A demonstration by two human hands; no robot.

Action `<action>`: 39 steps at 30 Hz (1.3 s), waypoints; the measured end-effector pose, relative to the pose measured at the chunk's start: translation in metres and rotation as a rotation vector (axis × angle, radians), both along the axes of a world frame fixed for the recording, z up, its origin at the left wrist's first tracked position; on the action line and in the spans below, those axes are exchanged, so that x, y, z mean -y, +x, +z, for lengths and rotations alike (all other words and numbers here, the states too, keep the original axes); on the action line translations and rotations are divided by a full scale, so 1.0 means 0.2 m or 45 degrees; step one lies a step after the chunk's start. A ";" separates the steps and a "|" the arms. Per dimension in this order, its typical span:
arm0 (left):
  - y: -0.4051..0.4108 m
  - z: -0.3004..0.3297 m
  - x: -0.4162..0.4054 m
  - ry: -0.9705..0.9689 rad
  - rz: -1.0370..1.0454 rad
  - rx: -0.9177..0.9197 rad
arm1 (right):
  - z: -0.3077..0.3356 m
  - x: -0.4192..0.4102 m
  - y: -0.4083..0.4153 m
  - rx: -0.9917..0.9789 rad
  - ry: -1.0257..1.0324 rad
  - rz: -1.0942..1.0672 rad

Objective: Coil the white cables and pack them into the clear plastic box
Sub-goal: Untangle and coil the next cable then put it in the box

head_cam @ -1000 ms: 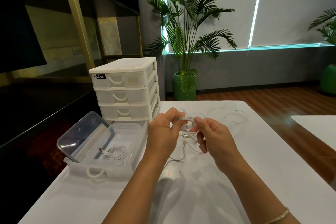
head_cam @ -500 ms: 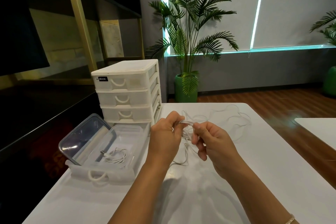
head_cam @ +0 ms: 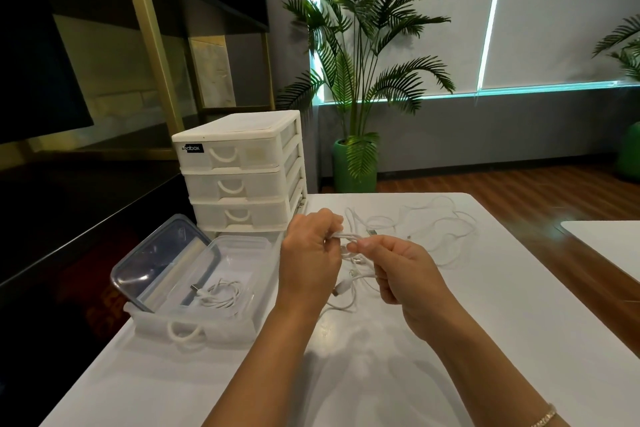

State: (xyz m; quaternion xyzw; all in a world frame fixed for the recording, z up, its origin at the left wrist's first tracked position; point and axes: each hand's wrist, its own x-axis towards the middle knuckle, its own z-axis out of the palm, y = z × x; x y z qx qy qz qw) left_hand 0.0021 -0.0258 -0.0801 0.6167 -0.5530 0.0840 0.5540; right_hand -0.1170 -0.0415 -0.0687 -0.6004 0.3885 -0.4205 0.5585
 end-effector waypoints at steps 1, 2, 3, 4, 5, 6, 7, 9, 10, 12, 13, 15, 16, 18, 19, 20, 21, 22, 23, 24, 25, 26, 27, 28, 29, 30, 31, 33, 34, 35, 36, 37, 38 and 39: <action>0.01 0.00 0.00 -0.007 -0.003 0.017 | 0.00 0.00 0.00 -0.007 -0.009 -0.004; 0.01 0.00 0.01 -0.003 -0.006 0.050 | 0.00 0.00 0.00 -0.012 -0.021 -0.014; 0.02 0.00 0.01 0.024 -0.016 0.093 | 0.00 0.01 0.00 -0.018 -0.038 -0.031; 0.03 0.00 0.00 0.075 -0.031 0.127 | -0.01 0.01 0.00 -0.028 -0.061 -0.048; 0.02 0.01 0.00 0.141 -0.052 0.143 | -0.01 0.02 0.00 -0.043 -0.090 -0.069; 0.02 0.02 -0.01 0.205 -0.075 0.153 | -0.02 0.02 0.00 -0.066 -0.121 -0.093; 0.02 0.02 -0.01 0.244 -0.097 0.166 | -0.02 0.02 0.00 -0.089 -0.162 -0.123; 0.02 0.02 -0.02 0.261 -0.115 0.191 | -0.03 0.03 0.00 -0.139 -0.248 -0.187; 0.02 0.03 -0.02 0.252 -0.117 0.195 | -0.04 0.03 0.00 -0.168 -0.289 -0.219; 0.02 0.03 -0.03 0.215 -0.122 0.209 | -0.04 0.03 -0.01 -0.214 -0.355 -0.276; 0.02 0.02 -0.02 0.196 -0.132 0.221 | -0.04 0.04 -0.01 -0.228 -0.378 -0.307; 0.03 0.01 -0.02 0.171 -0.175 0.221 | -0.05 0.04 -0.01 -0.257 -0.420 -0.363; 0.03 0.01 -0.01 0.156 -0.207 0.202 | -0.05 0.04 -0.01 -0.273 -0.438 -0.377; 0.03 0.02 -0.01 0.116 -0.279 0.138 | -0.05 0.06 -0.01 -0.275 -0.456 -0.365; 0.02 0.02 -0.01 0.106 -0.316 0.099 | -0.06 0.06 -0.01 -0.261 -0.461 -0.344; 0.01 0.02 -0.02 0.108 -0.352 0.059 | -0.06 0.07 -0.01 -0.242 -0.460 -0.322; 0.00 0.03 -0.02 0.116 -0.389 0.018 | -0.06 0.07 -0.01 -0.224 -0.450 -0.303; 0.00 0.03 -0.03 0.118 -0.428 -0.019 | -0.06 0.07 -0.01 -0.204 -0.434 -0.287; -0.01 0.03 -0.03 0.108 -0.465 -0.045 | -0.06 0.07 -0.01 -0.183 -0.415 -0.271; -0.01 0.03 -0.03 0.089 -0.493 -0.058 | -0.06 0.07 -0.01 -0.163 -0.401 -0.256; -0.01 0.02 -0.02 0.073 -0.508 -0.061 | -0.06 0.06 -0.01 -0.151 -0.394 -0.243; -0.01 0.02 -0.02 0.061 -0.508 -0.057 | -0.06 0.06 -0.01 -0.149 -0.393 -0.235; -0.01 0.02 -0.02 0.048 -0.496 -0.048 | -0.06 0.06 -0.01 -0.160 -0.402 -0.232; -0.01 0.02 -0.02 0.032 -0.476 -0.036 | -0.06 0.06 -0.01 -0.180 -0.416 -0.233; -0.01 0.02 -0.02 0.022 -0.454 -0.030 | -0.07 0.07 -0.01 -0.205 -0.433 -0.238; -0.01 0.02 -0.02 0.023 -0.429 -0.031 | -0.07 0.07 0.00 -0.229 -0.448 -0.249; -0.01 0.02 -0.02 0.028 -0.401 -0.038 | -0.07 0.07 0.00 -0.254 -0.467 -0.262; -0.01 0.02 -0.02 0.033 -0.341 -0.043 | -0.07 0.08 0.00 -0.312 -0.513 -0.284; -0.01 0.02 -0.02 0.025 -0.313 -0.035 | -0.07 0.07 0.00 -0.339 -0.537 -0.287; -0.01 0.01 -0.02 0.011 -0.285 -0.022 | -0.07 0.07 0.00 -0.354 -0.561 -0.284; 0.00 0.01 -0.01 -0.006 -0.254 -0.015 | -0.06 0.06 0.00 -0.358 -0.587 -0.278; 0.00 0.00 -0.01 -0.023 -0.219 -0.017 | -0.06 0.05 0.00 -0.359 -0.611 -0.269; 0.01 0.00 -0.01 -0.038 -0.179 -0.027 | -0.06 0.04 0.01 -0.361 -0.630 -0.257; 0.01 -0.01 0.00 -0.049 -0.137 -0.045 | -0.06 0.04 0.02 -0.376 -0.645 -0.244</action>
